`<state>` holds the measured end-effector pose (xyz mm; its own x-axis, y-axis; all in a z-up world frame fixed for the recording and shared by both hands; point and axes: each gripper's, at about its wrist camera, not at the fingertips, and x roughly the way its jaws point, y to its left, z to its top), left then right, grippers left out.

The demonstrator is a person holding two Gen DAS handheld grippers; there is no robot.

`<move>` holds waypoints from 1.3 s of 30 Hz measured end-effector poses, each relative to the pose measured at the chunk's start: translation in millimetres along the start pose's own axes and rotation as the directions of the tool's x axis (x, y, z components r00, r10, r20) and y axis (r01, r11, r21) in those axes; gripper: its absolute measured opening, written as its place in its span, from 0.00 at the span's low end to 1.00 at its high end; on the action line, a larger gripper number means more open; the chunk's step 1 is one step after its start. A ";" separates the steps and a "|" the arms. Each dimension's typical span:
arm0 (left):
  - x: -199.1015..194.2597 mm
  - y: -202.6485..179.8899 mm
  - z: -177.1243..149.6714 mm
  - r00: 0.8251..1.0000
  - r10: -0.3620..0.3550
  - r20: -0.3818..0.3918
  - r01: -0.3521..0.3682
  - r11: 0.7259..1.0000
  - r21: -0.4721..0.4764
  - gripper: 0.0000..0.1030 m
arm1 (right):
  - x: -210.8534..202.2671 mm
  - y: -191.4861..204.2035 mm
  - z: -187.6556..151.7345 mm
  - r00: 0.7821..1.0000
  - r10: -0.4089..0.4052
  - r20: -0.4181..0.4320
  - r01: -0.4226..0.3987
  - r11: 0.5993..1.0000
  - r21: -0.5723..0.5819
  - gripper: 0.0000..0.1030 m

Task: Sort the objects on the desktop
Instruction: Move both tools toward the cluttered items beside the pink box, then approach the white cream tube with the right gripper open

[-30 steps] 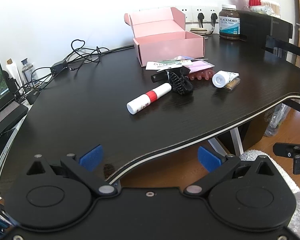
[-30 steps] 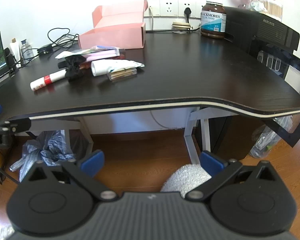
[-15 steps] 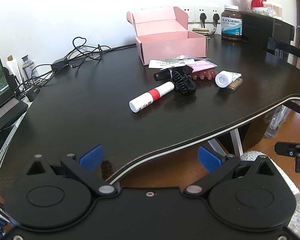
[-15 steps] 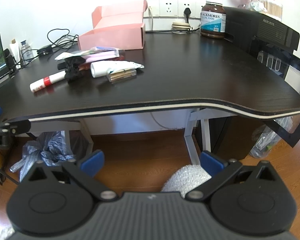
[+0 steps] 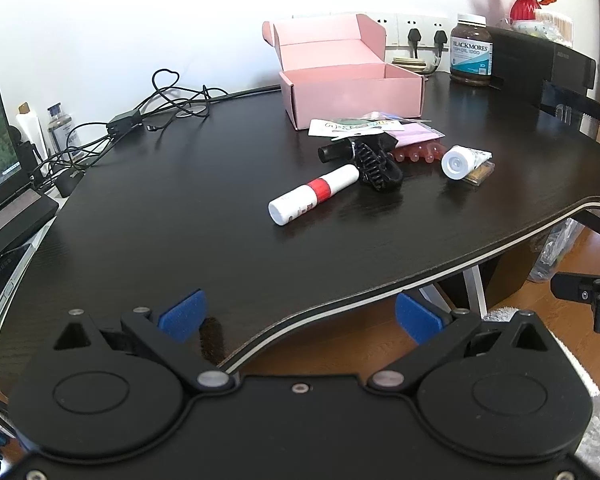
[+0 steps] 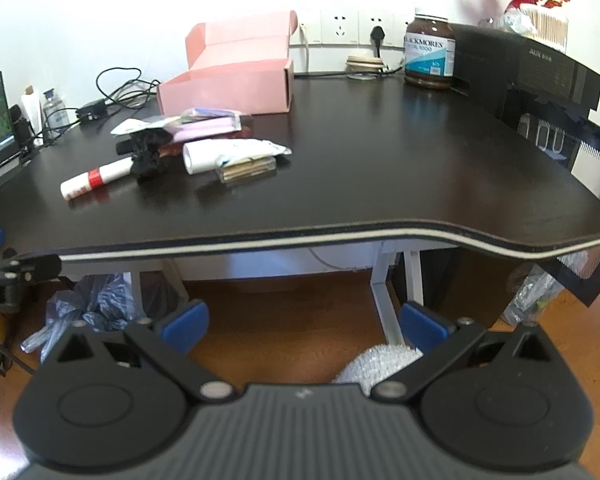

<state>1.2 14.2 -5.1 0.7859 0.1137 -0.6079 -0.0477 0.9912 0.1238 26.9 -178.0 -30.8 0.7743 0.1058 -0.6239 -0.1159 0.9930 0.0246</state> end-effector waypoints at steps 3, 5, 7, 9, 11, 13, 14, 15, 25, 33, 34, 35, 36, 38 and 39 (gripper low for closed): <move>-0.7 1.0 0.9 1.000 0.004 0.007 -0.004 1.000 -0.002 1.00 | -0.7 3.3 0.8 1.000 0.007 0.012 -0.007 1.000 -0.015 0.99; -1.2 1.7 1.4 1.000 0.006 0.012 -0.006 1.000 -0.003 1.00 | -1.1 4.4 2.3 1.000 0.011 0.023 -0.010 1.000 -0.023 0.99; -1.0 2.6 1.7 1.000 0.004 0.014 -0.004 1.000 -0.007 1.00 | -1.6 5.4 3.8 0.999 0.014 0.035 -0.013 0.999 -0.031 0.99; 0.4 4.9 2.9 1.000 -0.002 0.013 0.003 1.000 -0.009 1.00 | -3.3 5.6 5.9 0.998 0.017 0.053 -0.015 0.999 -0.036 0.99; 1.4 5.2 3.1 1.000 -0.004 0.012 0.004 1.000 -0.010 1.00 | -4.5 5.6 8.4 0.998 0.017 0.068 -0.014 0.999 -0.040 0.99; 2.7 5.2 3.2 1.000 -0.004 0.010 0.005 1.000 -0.010 1.00 | -5.3 4.7 10.6 0.996 0.030 0.079 -0.027 0.999 -0.041 0.99; 3.2 5.3 3.4 1.000 -0.004 0.009 0.004 1.000 -0.011 1.00 | -5.6 4.1 11.5 0.996 0.040 0.080 -0.036 0.998 -0.044 0.99; 3.7 5.4 3.6 1.000 -0.004 0.008 0.004 1.000 -0.012 1.00 | -6.0 3.5 12.3 0.996 0.049 0.080 -0.046 0.998 -0.048 0.99; 5.4 2.7 10.0 1.000 -0.007 0.013 0.007 1.000 0.002 1.00 | -5.7 -0.3 22.4 0.993 0.042 0.109 -0.036 0.998 -0.058 0.99; 12.3 5.0 18.0 1.000 -0.018 0.011 0.018 1.000 -0.008 1.00 | -3.5 -5.5 30.5 0.990 0.051 0.133 -0.041 0.996 -0.075 0.99; 13.5 5.8 18.7 1.000 -0.021 0.009 0.021 1.000 -0.012 1.00 | -3.2 -6.1 31.5 0.989 0.052 0.136 -0.042 0.996 -0.077 0.99; 14.6 6.7 19.5 1.000 -0.024 0.007 0.025 1.000 -0.017 1.00 | -3.0 -6.8 32.5 0.989 0.053 0.139 -0.042 0.996 -0.079 0.99; 15.8 7.6 20.3 1.000 -0.028 0.006 0.028 0.999 -0.022 1.00 | -2.2 -7.3 33.9 0.989 0.053 0.141 -0.042 0.996 -0.079 0.99; 17.7 8.2 22.0 1.000 -0.028 0.006 0.028 0.999 -0.021 1.00 | -1.0 -8.8 37.2 0.988 0.055 0.143 -0.045 0.996 -0.078 0.99; 18.6 8.6 22.8 1.000 -0.028 0.006 0.028 0.999 -0.021 1.00 | 0.2 -9.4 38.1 0.988 0.057 0.145 -0.046 0.996 -0.079 0.99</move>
